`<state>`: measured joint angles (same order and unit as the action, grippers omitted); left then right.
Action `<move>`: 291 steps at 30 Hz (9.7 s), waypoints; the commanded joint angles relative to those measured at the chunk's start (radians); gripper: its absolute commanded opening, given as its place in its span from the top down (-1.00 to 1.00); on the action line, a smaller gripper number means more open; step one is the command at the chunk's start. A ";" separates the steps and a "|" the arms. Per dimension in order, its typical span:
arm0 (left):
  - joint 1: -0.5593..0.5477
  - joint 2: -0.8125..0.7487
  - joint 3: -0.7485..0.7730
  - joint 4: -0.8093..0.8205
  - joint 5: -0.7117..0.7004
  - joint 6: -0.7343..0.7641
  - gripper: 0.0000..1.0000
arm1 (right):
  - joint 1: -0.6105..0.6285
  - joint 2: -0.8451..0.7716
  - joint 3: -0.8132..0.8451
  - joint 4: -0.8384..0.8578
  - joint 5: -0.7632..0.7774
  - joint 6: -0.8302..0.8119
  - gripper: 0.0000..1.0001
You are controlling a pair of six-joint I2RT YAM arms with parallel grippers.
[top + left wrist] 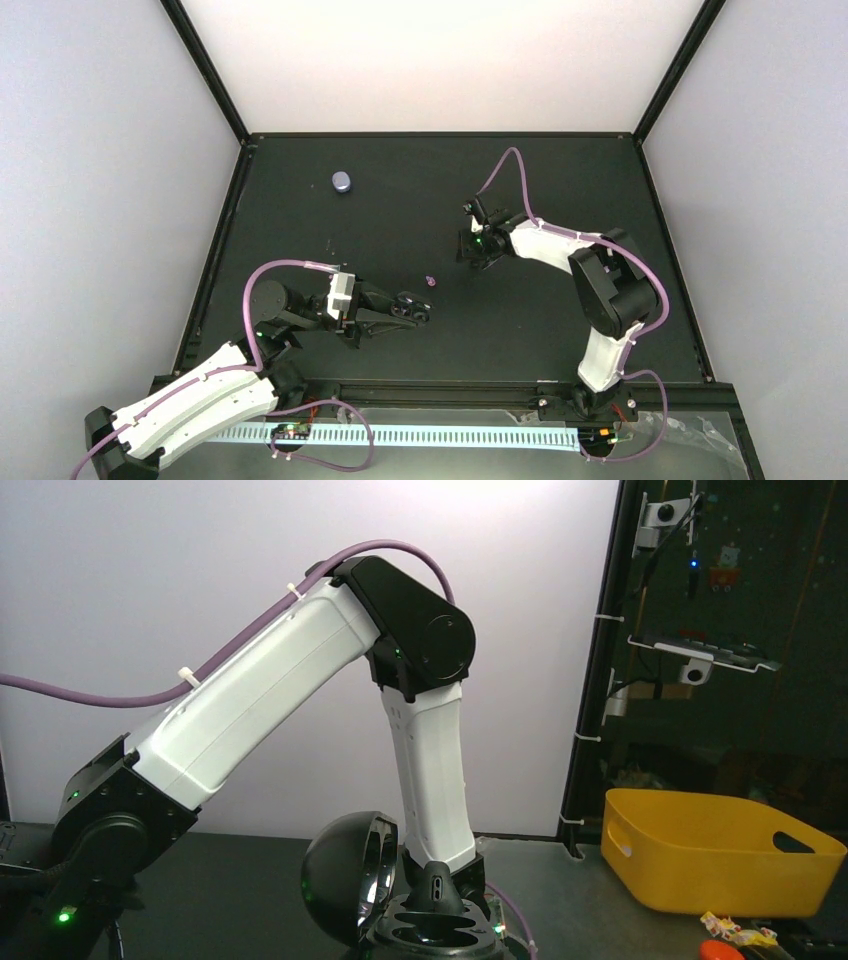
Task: Insert the wireless bluetooth earbuds into the charging case
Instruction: Pick up the earbud from the center of the board, then place the earbud in the charging case, then close the charging case.
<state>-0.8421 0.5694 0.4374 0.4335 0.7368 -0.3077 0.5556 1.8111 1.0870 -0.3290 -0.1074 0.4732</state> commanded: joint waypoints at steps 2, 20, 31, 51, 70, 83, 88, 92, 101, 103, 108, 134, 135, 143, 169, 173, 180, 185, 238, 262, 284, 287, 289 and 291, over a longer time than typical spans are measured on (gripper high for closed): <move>-0.006 -0.005 0.043 -0.004 -0.011 0.016 0.97 | 0.000 -0.022 -0.031 -0.048 0.098 -0.007 0.18; -0.006 -0.004 0.041 0.001 -0.013 0.013 0.97 | 0.000 -0.050 -0.049 -0.062 0.169 -0.016 0.48; -0.006 -0.003 0.041 0.001 -0.013 0.013 0.97 | 0.000 -0.059 -0.056 -0.061 0.184 -0.018 0.65; -0.006 -0.001 0.040 0.000 -0.012 0.014 0.97 | -0.001 -0.064 -0.047 -0.043 0.172 -0.008 0.53; -0.006 0.000 0.041 0.003 -0.010 0.010 0.97 | -0.002 -0.066 -0.027 -0.041 0.170 -0.008 0.62; -0.006 0.000 0.041 0.004 -0.008 0.013 0.97 | -0.002 -0.079 -0.030 -0.026 0.154 -0.007 0.65; -0.007 0.000 0.041 0.002 -0.009 0.013 0.97 | -0.002 -0.080 -0.029 -0.024 0.150 -0.008 0.70; -0.006 0.000 0.041 0.003 -0.009 0.014 0.97 | -0.002 -0.079 -0.029 -0.024 0.152 -0.007 0.73; -0.007 0.001 0.041 0.001 -0.009 0.013 0.97 | -0.002 -0.079 -0.032 -0.020 0.146 -0.005 0.92; -0.007 0.000 0.041 0.001 -0.010 0.013 0.97 | -0.002 -0.083 -0.032 -0.022 0.146 -0.005 0.98; -0.006 -0.002 0.041 -0.001 -0.010 0.016 0.97 | -0.002 -0.126 -0.040 -0.032 0.149 0.001 0.98; -0.012 -0.031 0.048 -0.002 0.017 0.056 0.97 | 0.411 -0.949 0.234 -0.432 -0.326 -0.483 0.98; -0.013 -0.030 0.049 -0.004 0.016 0.057 0.97 | 0.440 -0.936 0.258 -0.444 -0.318 -0.491 0.98; -0.013 -0.012 0.054 -0.019 0.018 0.072 0.97 | 0.615 -0.821 0.355 -0.456 -0.294 -0.532 0.98; -0.028 0.015 0.052 -0.030 0.023 0.078 0.97 | 0.730 -0.621 0.494 -0.545 -0.126 -0.607 0.98; -0.029 0.017 0.051 -0.031 0.020 0.079 0.97 | 0.736 -0.610 0.495 -0.551 -0.098 -0.611 0.98; -0.034 0.022 0.048 -0.027 0.017 0.080 0.97 | 0.742 -0.592 0.497 -0.548 -0.076 -0.613 0.98; -0.035 0.021 0.049 -0.030 0.015 0.082 0.97 | 0.743 -0.585 0.497 -0.537 -0.073 -0.616 0.98; -0.044 0.013 0.049 -0.040 -0.011 0.092 0.97 | 0.628 -0.833 0.188 -0.188 0.305 -0.334 0.17; -0.048 0.005 0.043 -0.033 -0.013 0.089 0.97 | 0.574 -0.823 -0.019 -0.067 0.003 -0.331 0.11; -0.049 0.001 0.041 -0.039 -0.020 0.093 0.97 | 0.573 -0.866 -0.044 0.025 -0.102 -0.308 0.08; -0.049 0.001 0.040 -0.039 -0.021 0.093 0.97 | 0.573 -0.871 -0.043 0.024 -0.110 -0.309 0.08; -0.049 0.003 0.040 -0.039 -0.022 0.093 0.97 | 0.573 -0.872 -0.043 0.023 -0.110 -0.309 0.08; -0.049 0.003 0.040 -0.039 -0.023 0.094 0.97 | 0.573 -0.872 -0.044 0.021 -0.109 -0.309 0.08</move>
<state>-0.8852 0.5819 0.4522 0.3824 0.7231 -0.2340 1.1324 0.9539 1.0470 -0.3351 -0.1978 0.1596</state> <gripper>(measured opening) 0.223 0.462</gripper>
